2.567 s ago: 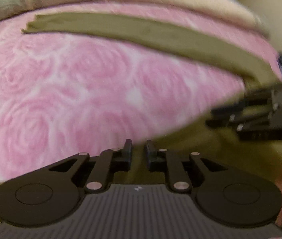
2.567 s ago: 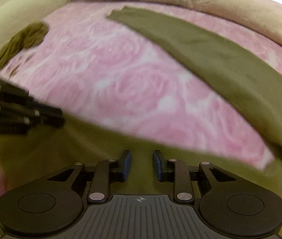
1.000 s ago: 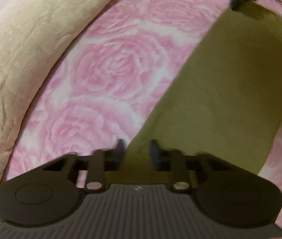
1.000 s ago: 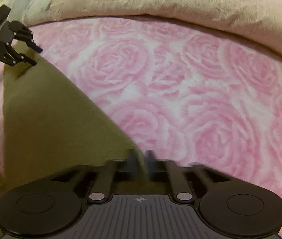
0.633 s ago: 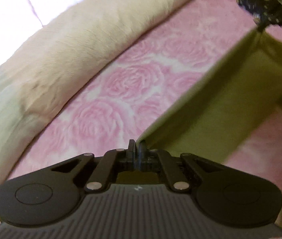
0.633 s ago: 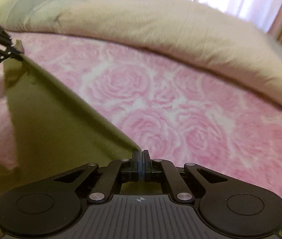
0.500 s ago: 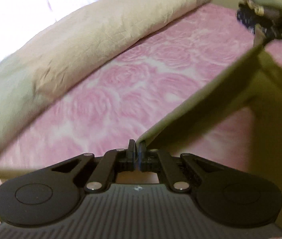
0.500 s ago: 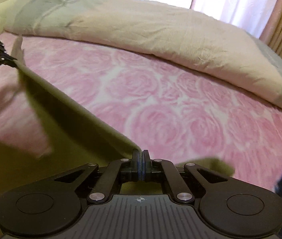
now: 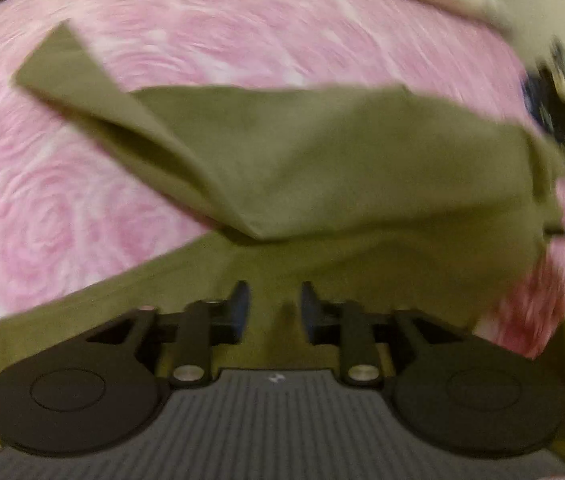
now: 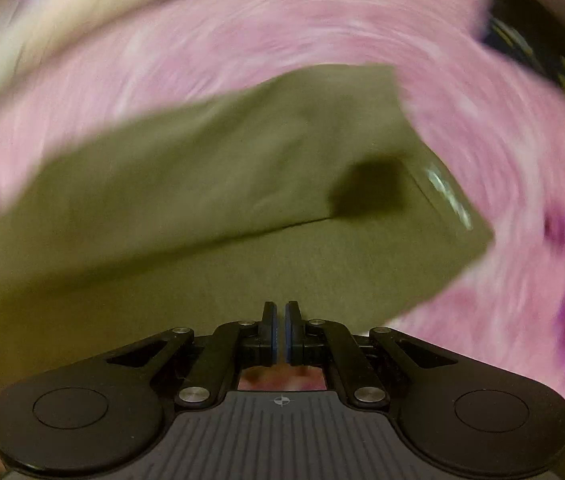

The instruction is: Fold clothes

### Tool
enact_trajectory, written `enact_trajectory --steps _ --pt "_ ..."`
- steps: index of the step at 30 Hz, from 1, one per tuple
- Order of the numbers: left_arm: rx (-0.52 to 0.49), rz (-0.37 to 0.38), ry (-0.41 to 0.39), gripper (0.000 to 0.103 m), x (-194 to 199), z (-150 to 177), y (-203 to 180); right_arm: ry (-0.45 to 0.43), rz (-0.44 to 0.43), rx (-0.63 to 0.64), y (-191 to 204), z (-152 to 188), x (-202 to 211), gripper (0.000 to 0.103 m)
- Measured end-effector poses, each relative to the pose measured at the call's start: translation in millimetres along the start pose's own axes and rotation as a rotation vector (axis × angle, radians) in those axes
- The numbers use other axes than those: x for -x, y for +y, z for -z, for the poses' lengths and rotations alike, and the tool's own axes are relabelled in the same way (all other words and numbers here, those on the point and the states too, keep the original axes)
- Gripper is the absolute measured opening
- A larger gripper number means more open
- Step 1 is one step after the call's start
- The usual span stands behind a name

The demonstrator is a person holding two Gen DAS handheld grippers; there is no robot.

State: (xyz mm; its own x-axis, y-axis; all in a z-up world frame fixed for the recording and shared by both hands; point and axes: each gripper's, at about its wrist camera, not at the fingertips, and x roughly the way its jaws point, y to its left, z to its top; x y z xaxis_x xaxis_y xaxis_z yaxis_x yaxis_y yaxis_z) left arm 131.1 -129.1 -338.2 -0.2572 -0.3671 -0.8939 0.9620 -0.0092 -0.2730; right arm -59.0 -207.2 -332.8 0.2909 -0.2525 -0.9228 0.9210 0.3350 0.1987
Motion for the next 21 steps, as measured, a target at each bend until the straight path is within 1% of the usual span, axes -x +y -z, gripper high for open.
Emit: enact_trajectory --steps 2,4,5,6,7,8,9,12,16,21 --pt "0.083 -0.013 -0.026 0.029 2.8 -11.0 14.1 -0.059 -0.06 -0.2 -21.4 -3.4 3.4 0.001" --pt "0.135 -0.026 -0.061 0.03 5.0 -20.5 26.1 -0.124 -0.125 -0.379 -40.9 -7.4 4.7 0.001" --pt "0.156 -0.033 -0.078 0.03 6.0 -24.7 30.8 -0.148 -0.155 -0.449 -50.1 -9.2 4.2 0.001" --pt "0.175 -0.036 -0.093 0.03 7.1 -26.9 33.5 -0.166 -0.177 -0.504 -57.0 -10.7 3.2 0.004" --pt "0.193 -0.038 -0.107 0.03 8.2 -28.8 35.9 -0.183 -0.197 -0.558 -63.6 -12.2 2.1 0.025" --pt "0.211 -0.034 -0.116 0.03 8.5 -29.0 36.3 -0.201 -0.218 -0.612 -70.1 -13.8 1.0 0.045" --pt "0.23 -0.029 -0.125 0.03 8.6 -28.9 36.3 -0.218 -0.222 -0.616 -71.4 -15.2 1.0 0.072" --pt "0.276 -0.014 -0.134 0.031 5.5 -28.1 31.9 -0.266 -0.225 -0.606 -72.9 -19.4 1.6 0.072" --pt "0.349 -0.022 -0.152 0.033 3.2 -24.3 36.2 -0.308 -0.23 -0.608 -76.4 -28.4 -4.8 0.072" --pt "0.48 -0.052 -0.178 0.047 -1.3 -37.5 50.5 -0.309 -0.233 -0.594 -93.9 -37.8 -13.6 0.072"
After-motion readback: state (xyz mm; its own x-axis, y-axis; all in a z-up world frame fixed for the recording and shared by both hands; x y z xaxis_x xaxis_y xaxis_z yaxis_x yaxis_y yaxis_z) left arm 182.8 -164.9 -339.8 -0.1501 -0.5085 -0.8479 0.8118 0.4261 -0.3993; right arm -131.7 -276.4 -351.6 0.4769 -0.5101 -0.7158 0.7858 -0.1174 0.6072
